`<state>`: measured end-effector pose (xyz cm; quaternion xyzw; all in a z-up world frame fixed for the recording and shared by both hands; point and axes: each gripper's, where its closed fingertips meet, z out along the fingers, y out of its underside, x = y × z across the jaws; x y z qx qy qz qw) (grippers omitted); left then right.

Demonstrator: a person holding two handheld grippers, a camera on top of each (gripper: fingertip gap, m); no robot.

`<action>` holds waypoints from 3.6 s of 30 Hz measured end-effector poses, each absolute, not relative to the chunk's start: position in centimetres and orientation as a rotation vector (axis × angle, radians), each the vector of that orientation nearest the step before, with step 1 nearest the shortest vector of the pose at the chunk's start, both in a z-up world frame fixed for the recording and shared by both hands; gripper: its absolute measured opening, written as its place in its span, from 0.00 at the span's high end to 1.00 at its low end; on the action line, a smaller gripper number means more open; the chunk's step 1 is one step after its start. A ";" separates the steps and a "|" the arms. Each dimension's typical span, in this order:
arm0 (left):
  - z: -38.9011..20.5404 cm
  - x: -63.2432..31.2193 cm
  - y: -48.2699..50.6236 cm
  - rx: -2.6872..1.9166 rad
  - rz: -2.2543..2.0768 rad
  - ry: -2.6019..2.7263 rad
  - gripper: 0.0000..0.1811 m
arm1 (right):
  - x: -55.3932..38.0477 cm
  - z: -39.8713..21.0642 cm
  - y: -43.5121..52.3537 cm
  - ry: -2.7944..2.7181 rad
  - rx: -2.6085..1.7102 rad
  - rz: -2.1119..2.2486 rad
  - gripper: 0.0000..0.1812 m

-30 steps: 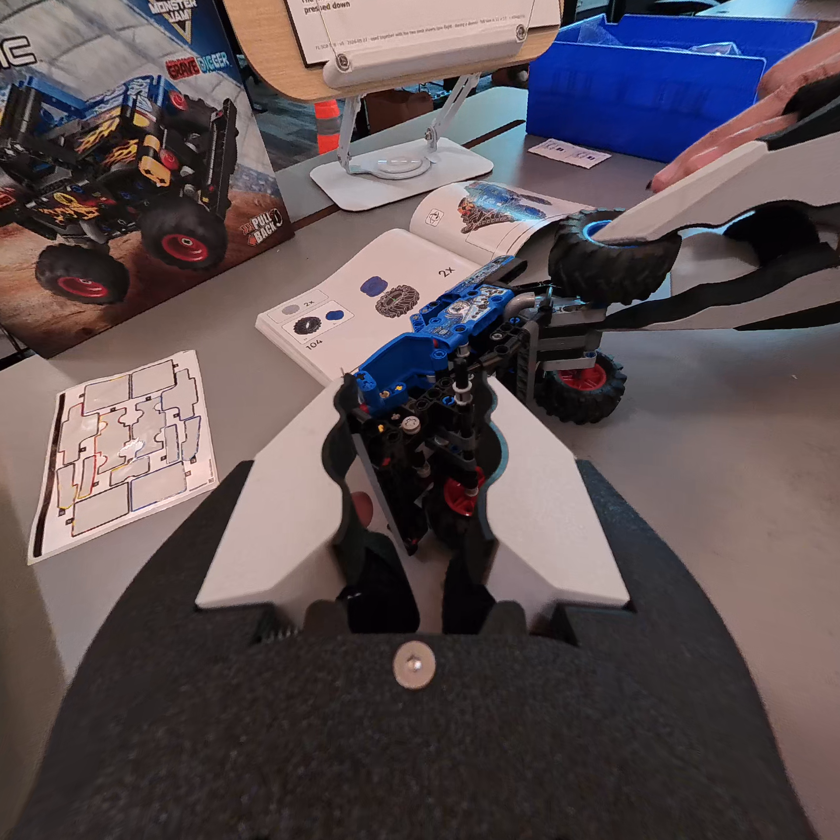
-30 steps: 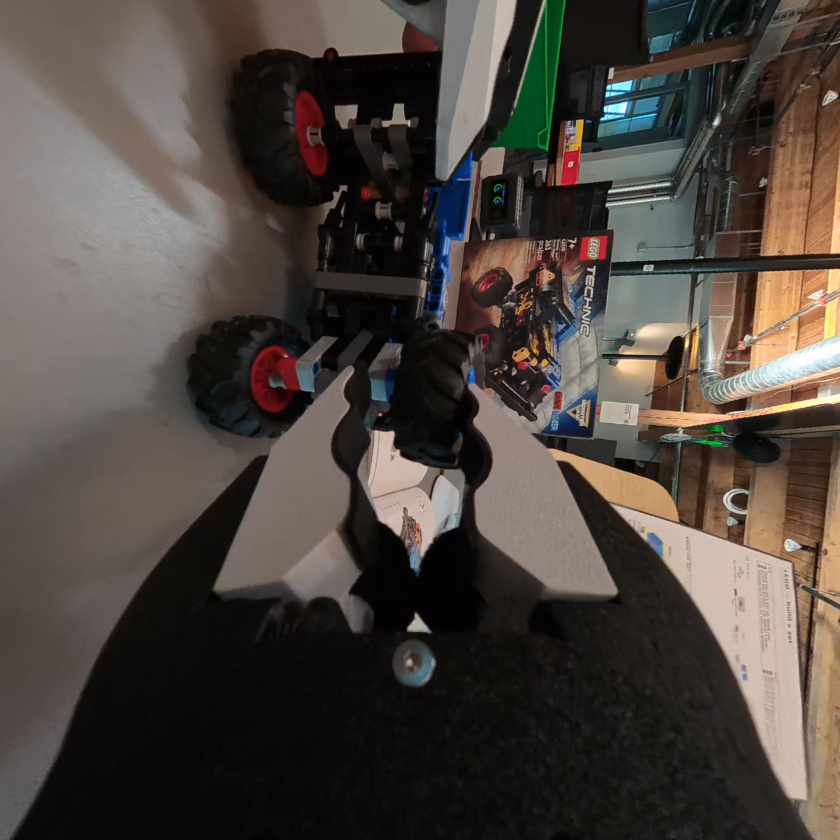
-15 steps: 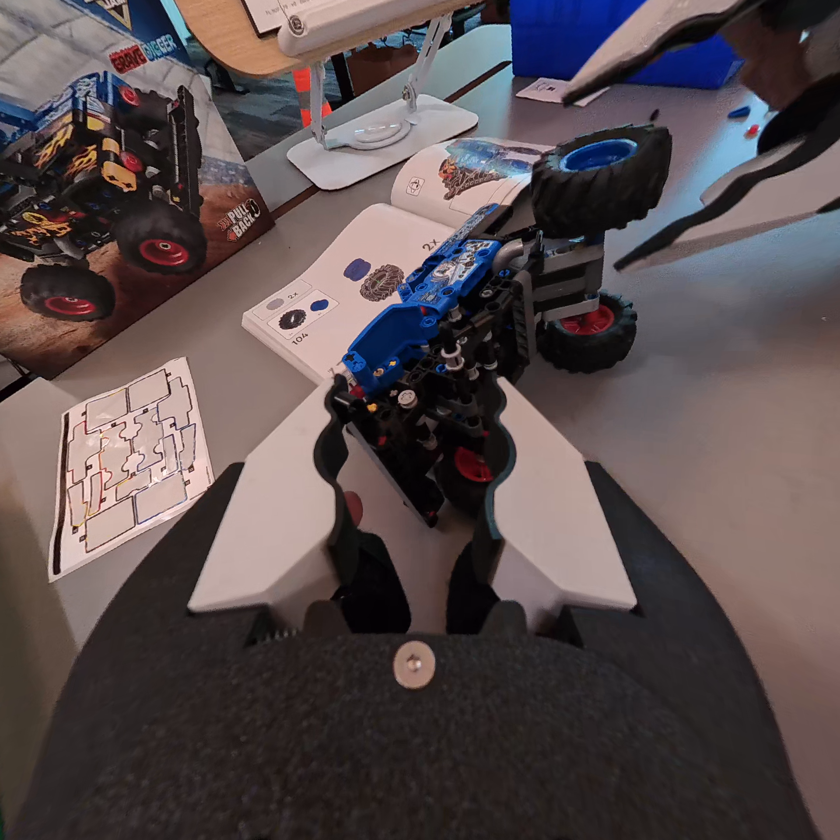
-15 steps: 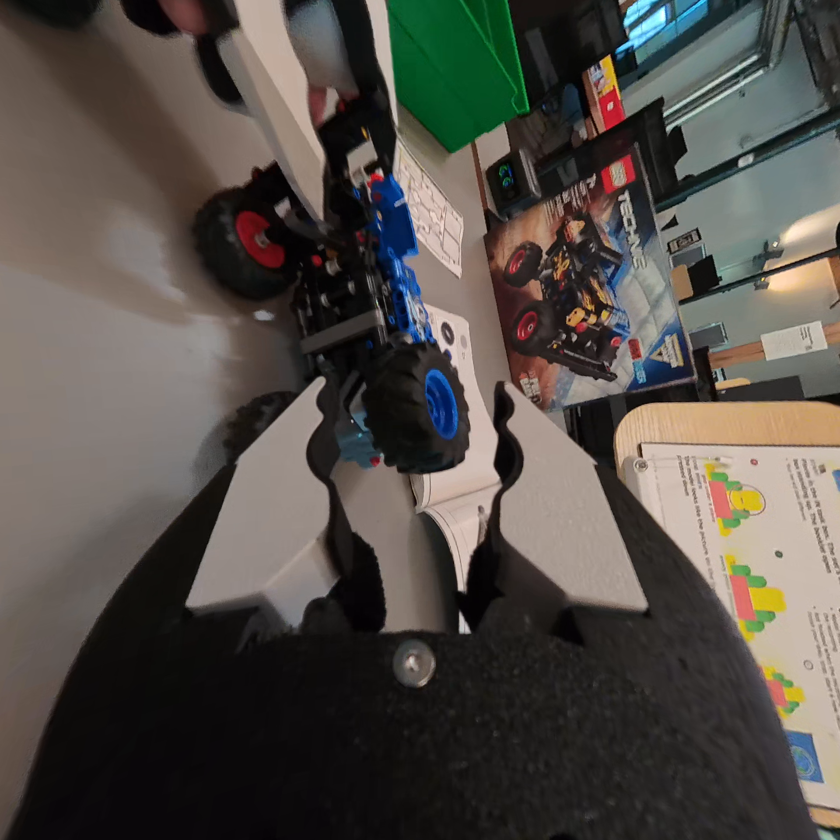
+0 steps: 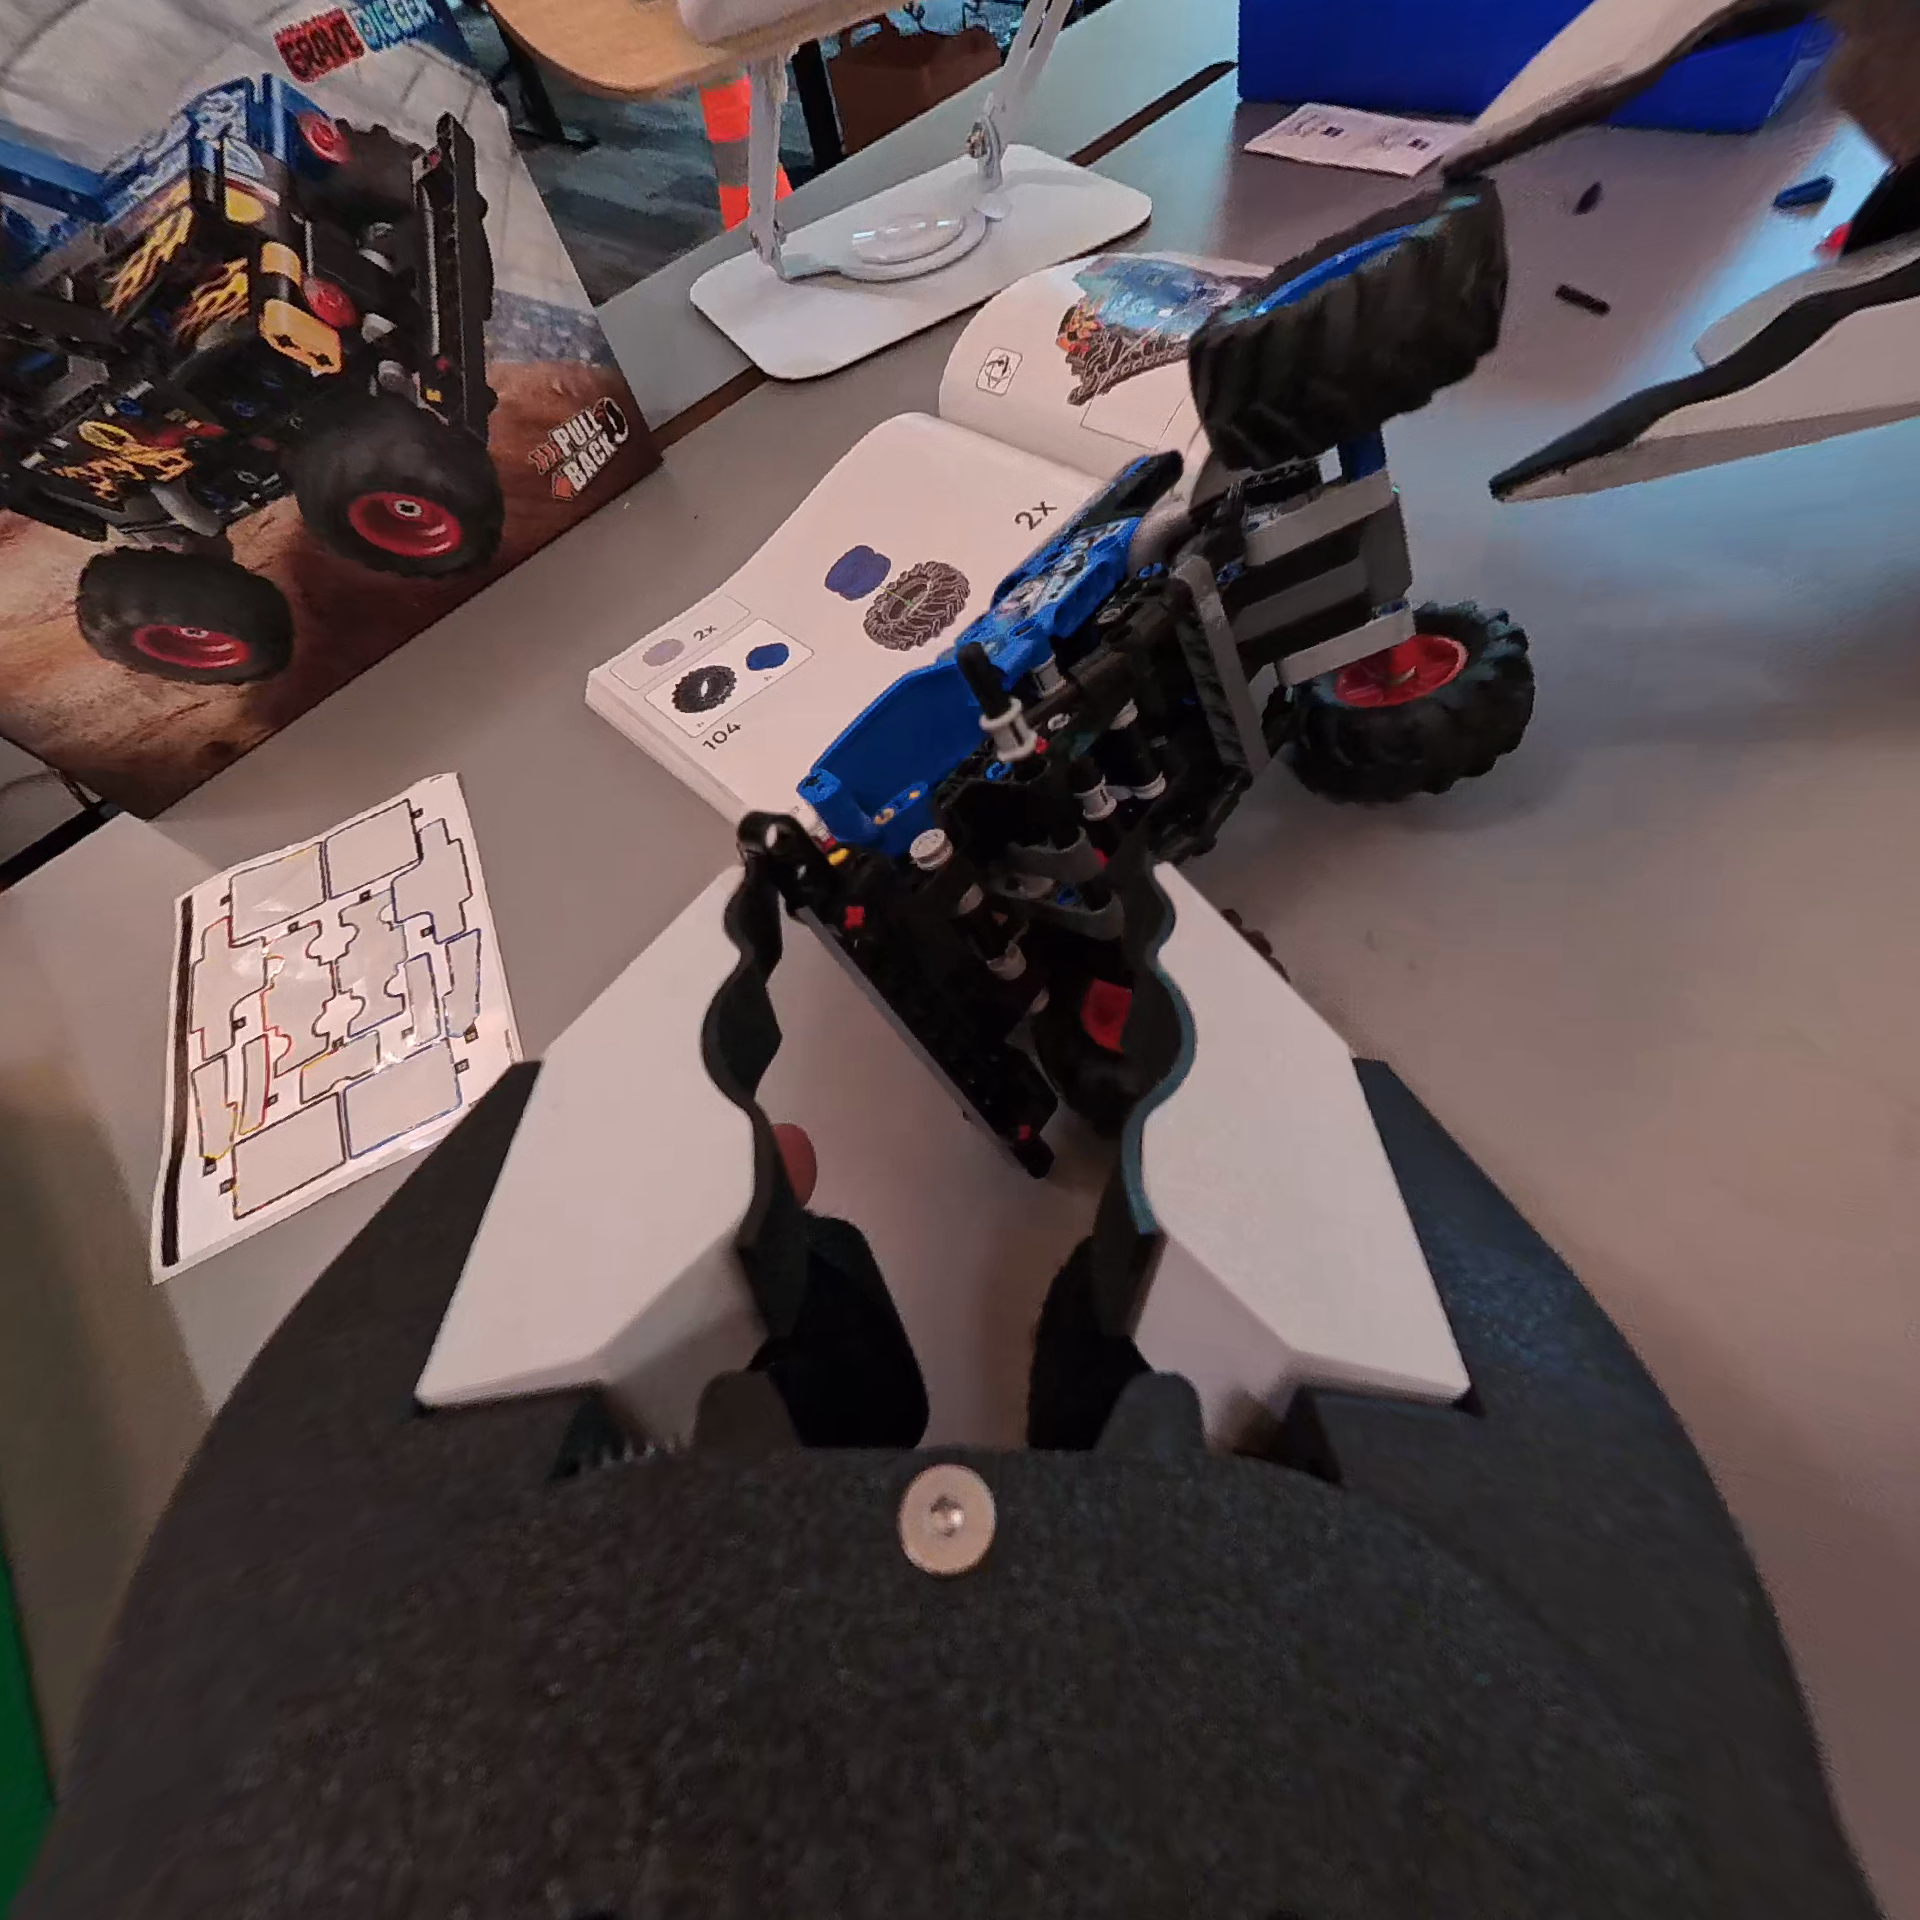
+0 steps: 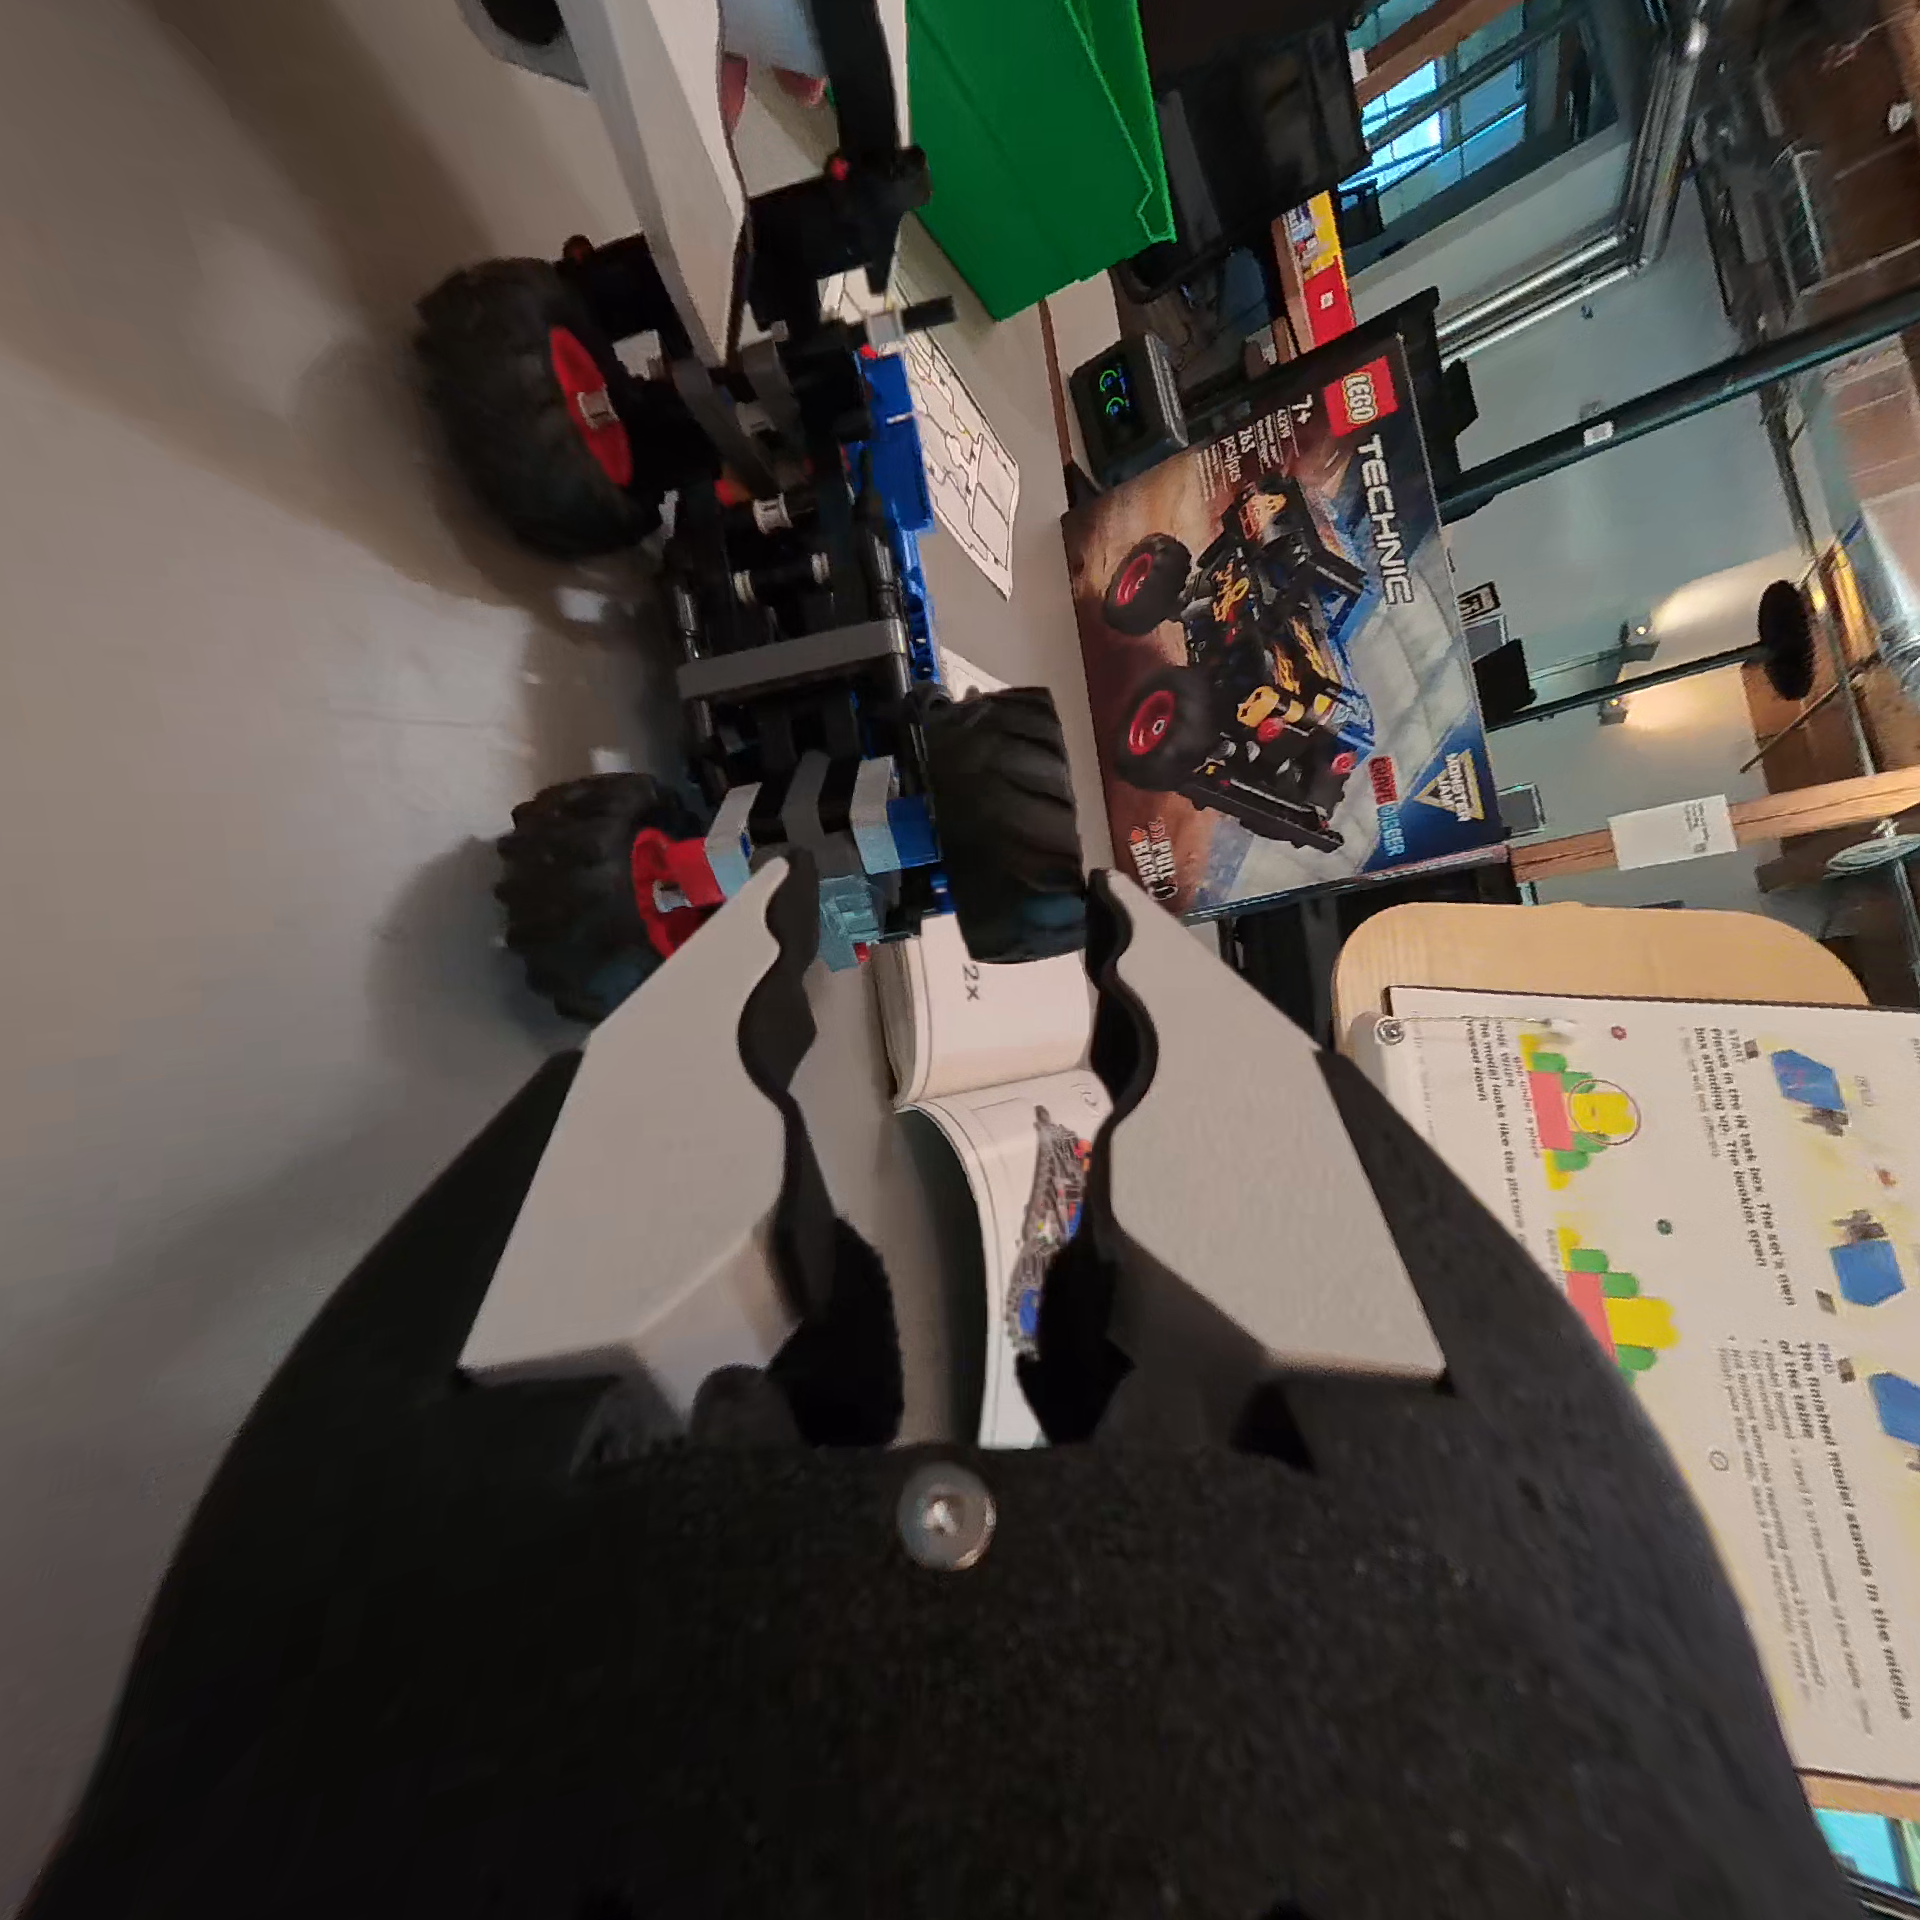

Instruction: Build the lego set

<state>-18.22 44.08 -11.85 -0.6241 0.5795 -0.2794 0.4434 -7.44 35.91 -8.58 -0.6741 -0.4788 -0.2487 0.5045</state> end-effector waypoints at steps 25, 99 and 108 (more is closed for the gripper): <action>-16.5 -34.5 38.1 -1.887 -0.583 1.521 0.61 | -9.1 -9.3 33.8 -0.909 -1.771 -0.110 0.75; -10.4 -15.1 43.8 -1.643 -0.737 1.105 0.96 | -15.1 -7.1 44.2 -1.279 -1.761 -0.219 0.86; -10.5 -14.9 43.7 -1.622 -0.776 1.084 0.96 | -15.1 -7.1 44.1 -1.388 -1.615 -0.462 0.86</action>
